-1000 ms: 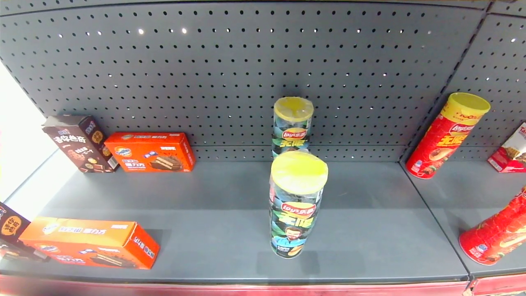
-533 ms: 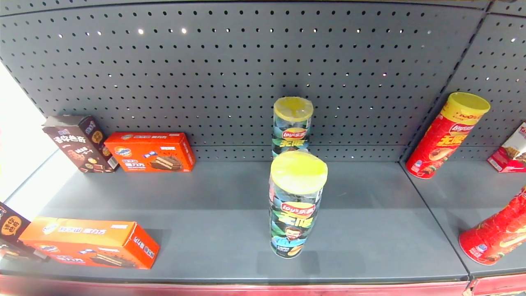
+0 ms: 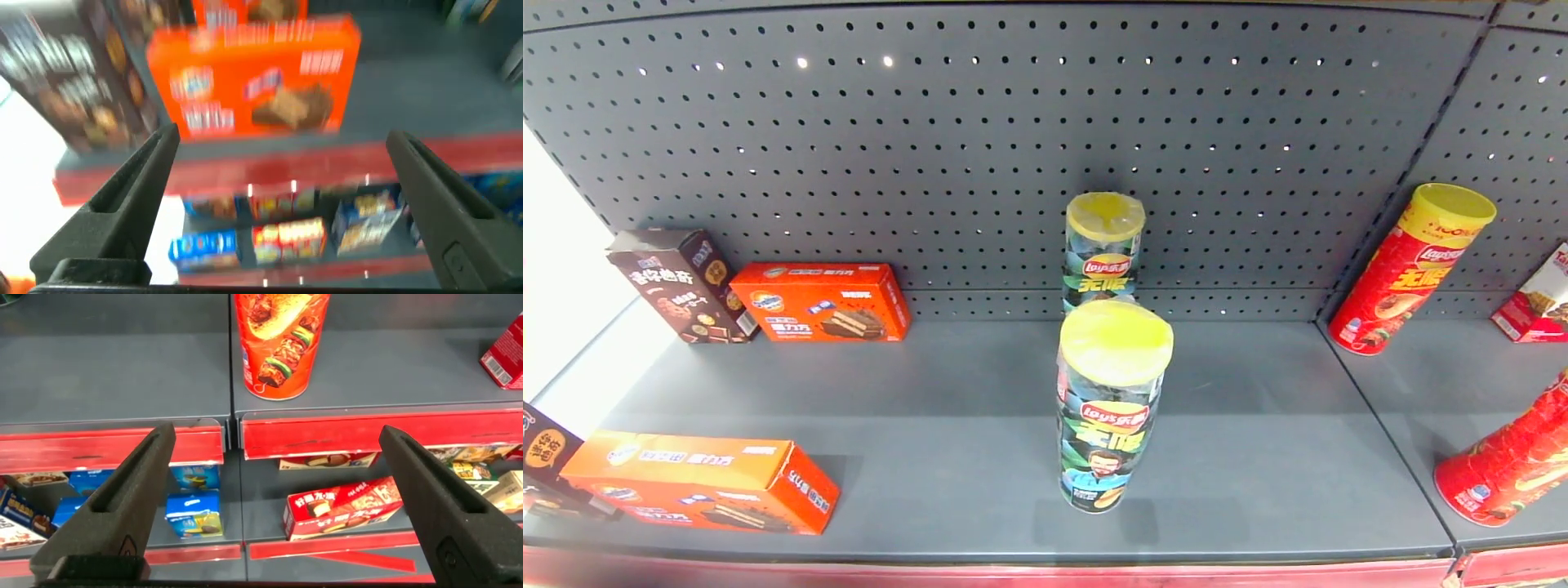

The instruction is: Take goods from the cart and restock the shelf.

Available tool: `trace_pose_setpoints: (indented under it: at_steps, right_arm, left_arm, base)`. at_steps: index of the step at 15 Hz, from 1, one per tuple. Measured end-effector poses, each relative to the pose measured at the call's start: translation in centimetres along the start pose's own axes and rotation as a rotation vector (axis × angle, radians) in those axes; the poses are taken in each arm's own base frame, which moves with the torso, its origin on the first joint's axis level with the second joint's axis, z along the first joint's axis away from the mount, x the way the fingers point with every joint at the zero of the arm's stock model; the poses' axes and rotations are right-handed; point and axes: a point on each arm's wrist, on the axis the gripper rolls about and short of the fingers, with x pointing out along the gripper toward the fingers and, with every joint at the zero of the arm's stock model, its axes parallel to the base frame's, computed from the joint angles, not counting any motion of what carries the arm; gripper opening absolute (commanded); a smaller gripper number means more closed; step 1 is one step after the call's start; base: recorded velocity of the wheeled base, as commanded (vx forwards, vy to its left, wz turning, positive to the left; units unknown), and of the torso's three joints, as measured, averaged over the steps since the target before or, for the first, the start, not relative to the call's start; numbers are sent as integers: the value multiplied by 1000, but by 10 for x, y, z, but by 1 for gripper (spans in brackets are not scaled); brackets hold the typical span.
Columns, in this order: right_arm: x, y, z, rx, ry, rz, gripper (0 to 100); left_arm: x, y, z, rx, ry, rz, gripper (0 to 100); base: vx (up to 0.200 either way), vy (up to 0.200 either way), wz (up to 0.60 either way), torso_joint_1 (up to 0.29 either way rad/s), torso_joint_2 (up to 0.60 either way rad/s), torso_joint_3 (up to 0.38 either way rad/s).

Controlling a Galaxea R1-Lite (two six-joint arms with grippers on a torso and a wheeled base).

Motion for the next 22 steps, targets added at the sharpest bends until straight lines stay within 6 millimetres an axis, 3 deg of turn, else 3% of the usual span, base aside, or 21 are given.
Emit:
trace_pose_setpoints:
  at_steps: [3, 5, 7, 10, 13, 18, 22]
  right_arm:
    - [0, 0, 0, 0, 0, 0, 100]
    - [0, 0, 0, 0, 0, 0, 100]
    - [0, 0, 0, -1, 0, 0, 100]
    - [0, 0, 0, -1, 0, -1, 100]
    - [0, 0, 0, -1, 0, 0, 100]
    - [0, 0, 0, 0, 0, -1, 100]
    - [0, 0, 0, 0, 0, 0, 100]
  left_arm:
    - [18, 5, 70, 46, 19, -121, 100]
    - [56, 5, 102, 96, 112, -236, 100]
    - [95, -3, 115, 127, 209, -378, 100]
    - [142, -35, 110, 189, 348, -567, 100]
    - [172, -65, 93, 240, 450, -663, 100]
    - [231, -109, 63, 298, 446, -691, 100]
    - [257, -129, 44, 329, 492, -648, 100]
  base:
    - [0, 0, 0, 0, 0, 0]
    - [0, 0, 0, 0, 0, 0]
    - [0, 0, 0, 0, 0, 0]
    - [0, 0, 0, 0, 0, 0]
    - [0, 0, 0, 0, 0, 0]
    - [0, 0, 0, 0, 0, 0]
    - [0, 0, 0, 0, 0, 0]
